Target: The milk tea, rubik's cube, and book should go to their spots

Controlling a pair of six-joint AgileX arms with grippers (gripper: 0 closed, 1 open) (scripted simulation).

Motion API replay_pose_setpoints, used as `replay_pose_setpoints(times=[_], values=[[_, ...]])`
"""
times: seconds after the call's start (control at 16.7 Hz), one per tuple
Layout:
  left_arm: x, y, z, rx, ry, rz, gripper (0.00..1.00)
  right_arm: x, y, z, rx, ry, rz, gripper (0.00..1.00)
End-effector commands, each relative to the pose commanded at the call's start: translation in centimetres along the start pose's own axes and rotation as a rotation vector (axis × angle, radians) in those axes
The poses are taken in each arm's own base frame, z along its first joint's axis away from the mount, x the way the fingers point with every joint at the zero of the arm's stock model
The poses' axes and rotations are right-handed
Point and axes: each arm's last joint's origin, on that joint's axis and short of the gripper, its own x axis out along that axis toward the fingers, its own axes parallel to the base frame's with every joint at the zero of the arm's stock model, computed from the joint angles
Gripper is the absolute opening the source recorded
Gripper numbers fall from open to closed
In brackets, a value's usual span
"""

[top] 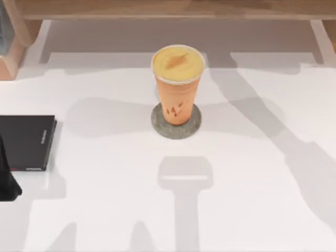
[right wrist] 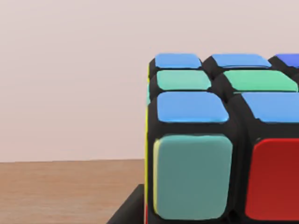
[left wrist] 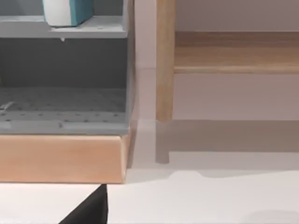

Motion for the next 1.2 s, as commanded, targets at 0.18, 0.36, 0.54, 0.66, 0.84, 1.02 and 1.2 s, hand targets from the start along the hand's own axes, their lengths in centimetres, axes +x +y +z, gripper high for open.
replay_pose_setpoints(times=[0.18, 0.36, 0.54, 0.66, 0.84, 1.02, 1.2], values=[[0.0, 0.0, 0.0, 0.0, 0.0, 0.0, 1.0, 2.9, 0.2, 0.6, 0.006, -0.019, 0.019, 0.0], [0.0, 0.0, 0.0, 0.0, 0.0, 0.0, 1.0, 6.0, 0.1, -2.3, -0.033, 0.077, -0.021, 0.0], [0.0, 0.0, 0.0, 0.0, 0.0, 0.0, 1.0, 7.3, 0.1, -4.8, -0.062, 0.147, -0.063, 0.0], [0.0, 0.0, 0.0, 0.0, 0.0, 0.0, 1.0, 7.3, 0.1, -4.9, -0.063, 0.149, -0.064, 0.0], [0.0, 0.0, 0.0, 0.0, 0.0, 0.0, 1.0, 7.3, 0.1, -4.9, -0.063, 0.149, -0.064, 0.08], [0.0, 0.0, 0.0, 0.0, 0.0, 0.0, 1.0, 7.3, 0.1, -4.9, -0.063, 0.149, -0.064, 0.3], [0.0, 0.0, 0.0, 0.0, 0.0, 0.0, 1.0, 7.3, 0.1, -4.9, -0.063, 0.149, -0.064, 0.53]])
